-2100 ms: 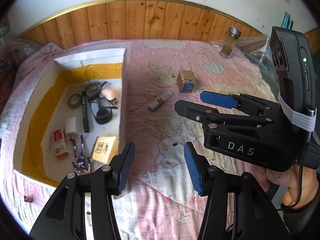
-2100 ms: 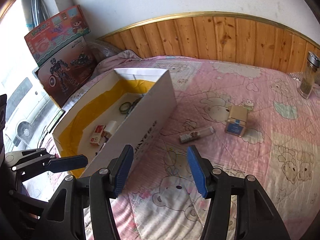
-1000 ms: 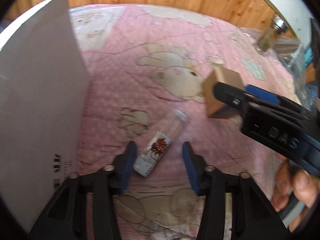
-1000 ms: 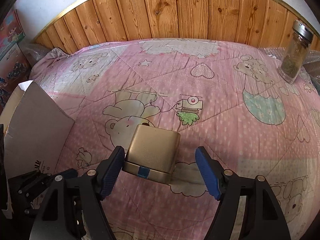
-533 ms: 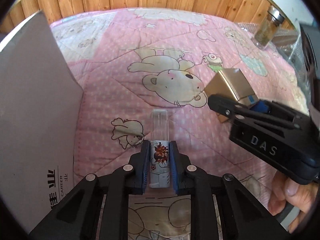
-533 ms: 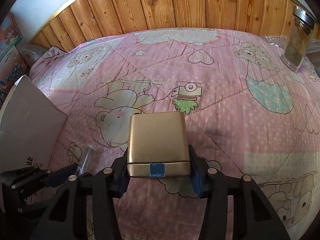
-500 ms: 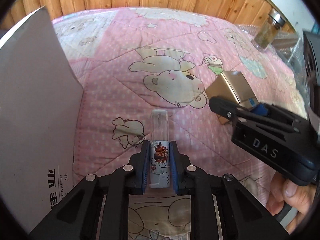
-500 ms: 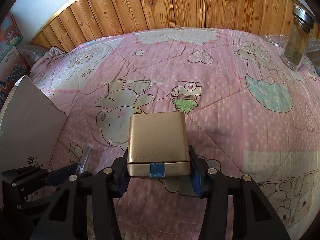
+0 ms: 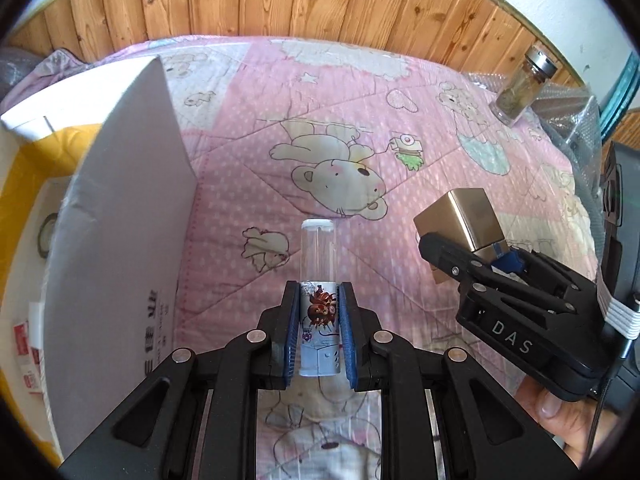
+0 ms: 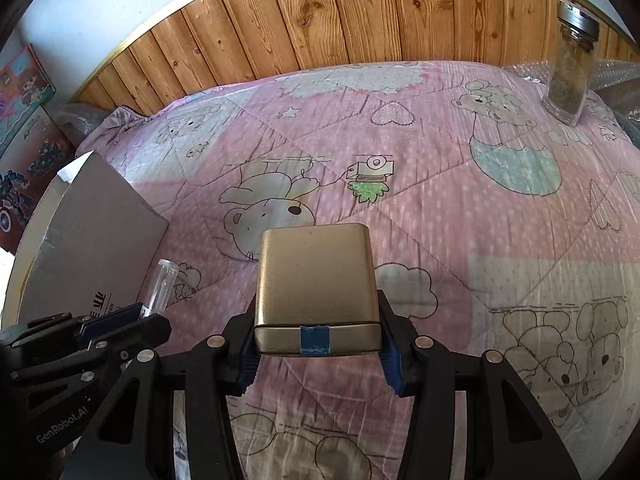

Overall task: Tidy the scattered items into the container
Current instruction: 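Lift the lip balm and gold tin and carry them over the white box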

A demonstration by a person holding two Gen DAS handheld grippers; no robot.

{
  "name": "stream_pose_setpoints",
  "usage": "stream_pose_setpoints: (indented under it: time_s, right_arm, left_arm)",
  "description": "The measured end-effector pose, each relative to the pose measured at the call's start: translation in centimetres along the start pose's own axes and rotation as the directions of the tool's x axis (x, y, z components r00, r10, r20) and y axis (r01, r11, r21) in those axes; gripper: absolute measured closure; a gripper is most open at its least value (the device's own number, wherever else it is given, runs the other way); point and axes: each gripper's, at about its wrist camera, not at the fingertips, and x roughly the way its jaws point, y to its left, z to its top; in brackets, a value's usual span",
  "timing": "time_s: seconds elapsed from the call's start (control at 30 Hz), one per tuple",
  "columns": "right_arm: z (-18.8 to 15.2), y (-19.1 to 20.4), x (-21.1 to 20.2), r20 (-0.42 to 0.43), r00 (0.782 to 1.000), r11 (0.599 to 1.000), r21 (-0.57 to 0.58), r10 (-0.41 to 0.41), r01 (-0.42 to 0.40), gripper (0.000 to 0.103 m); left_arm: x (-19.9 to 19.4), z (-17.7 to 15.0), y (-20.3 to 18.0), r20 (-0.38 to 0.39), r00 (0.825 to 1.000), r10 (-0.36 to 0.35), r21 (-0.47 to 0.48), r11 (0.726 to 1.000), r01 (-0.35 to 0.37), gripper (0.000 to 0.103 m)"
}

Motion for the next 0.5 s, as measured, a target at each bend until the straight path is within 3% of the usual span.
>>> stream_pose_setpoints:
  time_s: [0.17, 0.5]
  right_arm:
    - [-1.4, 0.4, -1.7, 0.007, 1.000, 1.000, 0.007, 0.002, -0.002, 0.052]
    - [-4.0, 2.0, -5.2, 0.032, 0.999, 1.000, -0.007, 0.011, -0.011, 0.053]
  left_arm:
    - [-2.1, -1.4, -0.3, 0.011, 1.000, 0.019, 0.007, 1.000, -0.019, 0.084]
    - [-6.4, -4.0, -1.1, 0.054, 0.998, -0.011, 0.021, 1.000, 0.010, 0.084]
